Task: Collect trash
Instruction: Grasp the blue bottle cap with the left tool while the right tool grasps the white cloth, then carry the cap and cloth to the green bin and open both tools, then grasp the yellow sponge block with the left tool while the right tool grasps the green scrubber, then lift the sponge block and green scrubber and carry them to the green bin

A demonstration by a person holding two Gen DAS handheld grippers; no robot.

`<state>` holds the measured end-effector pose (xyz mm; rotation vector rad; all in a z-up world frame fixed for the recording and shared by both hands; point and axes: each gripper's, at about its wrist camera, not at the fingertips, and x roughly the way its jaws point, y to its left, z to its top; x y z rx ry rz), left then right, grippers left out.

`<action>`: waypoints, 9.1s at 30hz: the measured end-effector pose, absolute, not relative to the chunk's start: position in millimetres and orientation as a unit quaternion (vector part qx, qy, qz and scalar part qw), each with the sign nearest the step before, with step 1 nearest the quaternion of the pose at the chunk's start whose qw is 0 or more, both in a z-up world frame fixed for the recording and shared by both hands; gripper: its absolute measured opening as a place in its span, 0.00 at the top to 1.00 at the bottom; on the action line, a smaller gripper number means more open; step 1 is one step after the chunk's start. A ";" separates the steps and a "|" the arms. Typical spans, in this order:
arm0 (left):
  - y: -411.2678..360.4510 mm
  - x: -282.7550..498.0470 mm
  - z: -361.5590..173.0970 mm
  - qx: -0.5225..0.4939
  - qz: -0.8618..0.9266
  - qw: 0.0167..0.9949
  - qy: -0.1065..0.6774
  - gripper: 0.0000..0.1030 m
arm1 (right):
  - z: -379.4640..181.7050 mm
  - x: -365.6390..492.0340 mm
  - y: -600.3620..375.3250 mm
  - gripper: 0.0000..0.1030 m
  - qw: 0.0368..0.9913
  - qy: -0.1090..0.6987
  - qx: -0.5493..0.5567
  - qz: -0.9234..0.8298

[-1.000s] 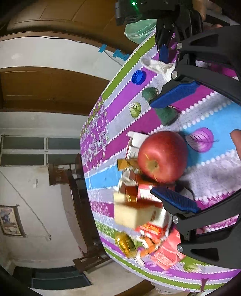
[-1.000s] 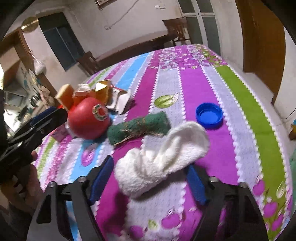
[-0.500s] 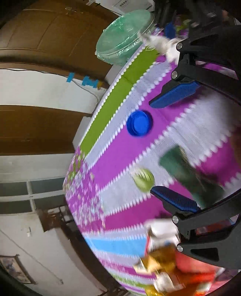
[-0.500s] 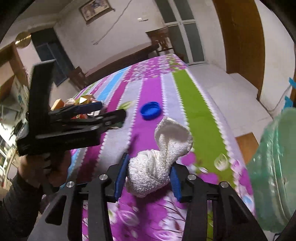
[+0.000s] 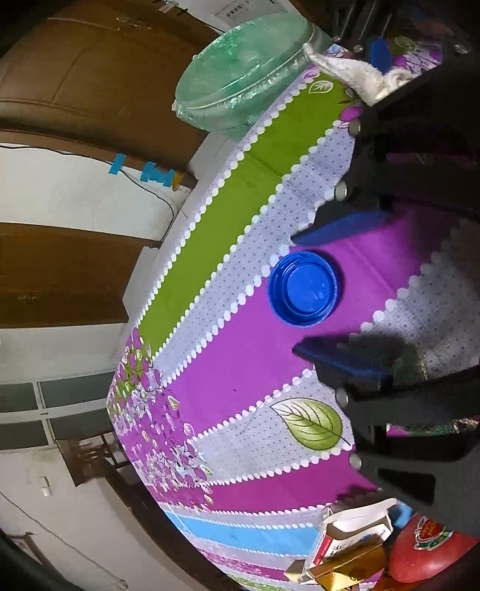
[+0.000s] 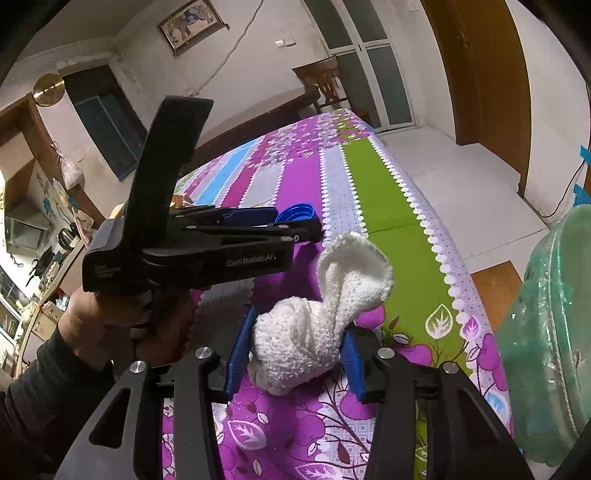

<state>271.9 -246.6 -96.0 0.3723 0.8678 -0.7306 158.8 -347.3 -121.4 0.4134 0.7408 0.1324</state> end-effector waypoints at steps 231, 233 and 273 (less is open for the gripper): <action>16.7 84.3 -1.2 0.018 -0.032 0.978 0.206 0.69 | -0.5 65.3 -139.9 0.84 0.985 0.157 -0.012 0.074; 14.5 82.4 0.4 0.018 -0.032 0.978 0.203 0.69 | 1.8 61.0 -142.6 0.84 0.985 0.156 -0.011 0.073; -285.9 94.2 3.9 0.094 -0.317 0.919 0.215 0.69 | 19.1 -40.9 -486.9 0.84 0.955 0.204 0.052 -0.207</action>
